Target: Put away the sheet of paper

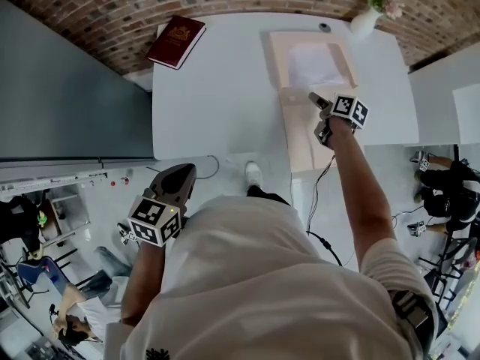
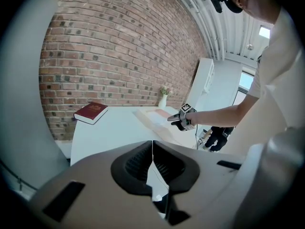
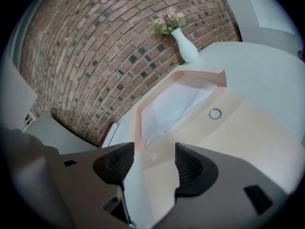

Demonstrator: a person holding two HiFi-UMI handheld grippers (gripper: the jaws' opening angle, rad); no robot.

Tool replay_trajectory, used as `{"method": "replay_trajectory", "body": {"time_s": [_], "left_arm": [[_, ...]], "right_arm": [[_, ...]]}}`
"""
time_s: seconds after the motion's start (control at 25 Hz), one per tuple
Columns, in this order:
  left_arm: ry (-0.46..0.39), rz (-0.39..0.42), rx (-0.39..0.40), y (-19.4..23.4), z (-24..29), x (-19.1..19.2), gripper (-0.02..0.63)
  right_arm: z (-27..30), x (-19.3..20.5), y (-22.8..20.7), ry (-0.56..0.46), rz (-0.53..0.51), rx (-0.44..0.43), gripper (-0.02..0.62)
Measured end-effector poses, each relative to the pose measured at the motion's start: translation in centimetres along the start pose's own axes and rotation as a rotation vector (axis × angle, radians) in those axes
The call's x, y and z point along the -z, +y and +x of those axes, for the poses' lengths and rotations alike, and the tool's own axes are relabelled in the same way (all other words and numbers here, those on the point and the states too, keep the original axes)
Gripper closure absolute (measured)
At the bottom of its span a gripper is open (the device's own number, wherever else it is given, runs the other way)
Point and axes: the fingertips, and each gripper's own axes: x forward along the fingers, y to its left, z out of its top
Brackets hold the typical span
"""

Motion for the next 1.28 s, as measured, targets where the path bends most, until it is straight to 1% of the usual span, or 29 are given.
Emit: {"method": "replay_trajectory", "body": {"time_s": [0.16, 0.24, 0.32, 0.36, 0.44, 0.6, 0.8, 0.92, 1.04, 1.16, 1.2, 1.28], "left_arm": [[-0.02, 0.015, 0.029, -0.3, -2.1, 0.8, 0.581], [-0.03, 0.026, 0.045, -0.4, -3.0, 1.2, 0.581], [-0.039, 0.035, 0.06, -0.7, -3.8, 1.8, 0.581], [-0.043, 0.037, 0.068, -0.9, -4.3, 2.1, 0.581], [-0.049, 0.04, 0.085, -1.2, -5.3, 2.8, 0.581], [-0.047, 0.05, 0.12, -1.8, -7.1, 4.2, 0.581], [-0.039, 0.077, 0.168, -2.5, -9.3, 5.3, 0.581], [-0.045, 0.089, 0.185, -2.8, -10.5, 5.9, 0.581], [-0.046, 0.095, 0.196, -2.8, -11.7, 6.6, 0.581], [-0.048, 0.101, 0.198, -2.9, -12.9, 7.0, 0.581], [-0.05, 0.11, 0.195, -2.9, -13.1, 7.1, 0.581], [-0.049, 0.157, 0.177, -3.1, -13.5, 7.5, 0.581]], "right_arm": [[-3.4, 3.3, 2.9, -0.035, -0.077, -0.031, 0.323], [-5.0, 5.1, 4.0, -0.05, -0.144, -0.022, 0.438], [-6.6, 7.1, 4.9, -0.057, -0.206, -0.01, 0.521], [-7.3, 8.3, 5.3, -0.054, -0.226, -0.012, 0.551], [-8.6, 11.0, 6.2, -0.037, -0.259, -0.027, 0.563], [-10.8, 16.7, 8.2, -0.002, -0.331, -0.053, 0.566], [-13.5, 22.5, 11.4, 0.026, -0.406, -0.088, 0.566], [-15.0, 25.5, 13.1, 0.034, -0.462, -0.11, 0.566], [-16.4, 28.0, 15.0, 0.032, -0.467, -0.151, 0.568], [-17.5, 30.6, 16.2, 0.056, -0.505, -0.162, 0.566], [-17.7, 31.4, 16.6, 0.065, -0.523, -0.166, 0.567], [-18.2, 32.6, 17.3, 0.076, -0.564, -0.176, 0.568]]}}
